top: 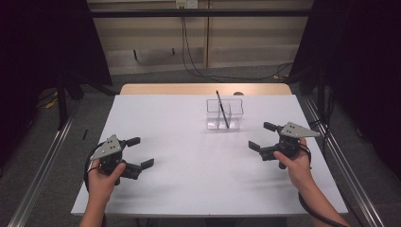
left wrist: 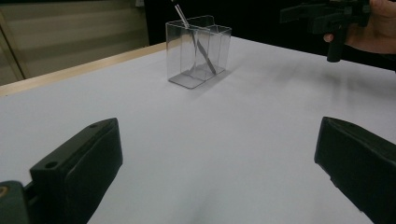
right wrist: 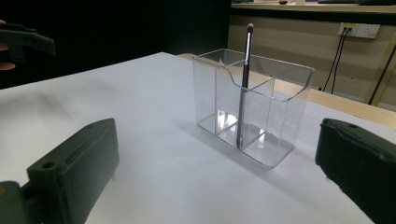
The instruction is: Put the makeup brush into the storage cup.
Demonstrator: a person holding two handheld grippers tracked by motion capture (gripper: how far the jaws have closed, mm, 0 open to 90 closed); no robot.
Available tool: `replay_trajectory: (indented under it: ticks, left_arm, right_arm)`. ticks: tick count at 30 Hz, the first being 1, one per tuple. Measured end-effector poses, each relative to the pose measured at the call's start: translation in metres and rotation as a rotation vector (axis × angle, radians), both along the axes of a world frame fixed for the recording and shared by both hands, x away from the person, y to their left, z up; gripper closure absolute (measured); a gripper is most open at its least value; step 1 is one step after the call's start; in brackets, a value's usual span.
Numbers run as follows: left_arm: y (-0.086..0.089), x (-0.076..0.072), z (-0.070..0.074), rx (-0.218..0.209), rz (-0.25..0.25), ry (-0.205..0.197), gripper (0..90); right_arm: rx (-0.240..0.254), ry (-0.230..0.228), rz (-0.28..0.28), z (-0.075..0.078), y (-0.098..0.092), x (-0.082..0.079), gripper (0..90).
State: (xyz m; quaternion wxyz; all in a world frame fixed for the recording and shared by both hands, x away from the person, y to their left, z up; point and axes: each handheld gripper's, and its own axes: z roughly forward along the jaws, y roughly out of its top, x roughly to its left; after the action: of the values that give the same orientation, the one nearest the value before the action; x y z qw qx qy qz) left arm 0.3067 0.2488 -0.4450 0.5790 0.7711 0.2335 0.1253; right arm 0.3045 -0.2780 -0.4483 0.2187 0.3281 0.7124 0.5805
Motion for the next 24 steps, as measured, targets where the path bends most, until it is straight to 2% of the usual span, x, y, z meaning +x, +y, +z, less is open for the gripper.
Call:
replay_trajectory:
  ticks: [24]
  left_arm:
    - [0.0, 0.0, 0.0, 0.004, -0.002, -0.001, 0.9]
  right_arm:
    - [-0.014, 0.001, -0.022, -0.007, -0.019, -0.018, 0.0]
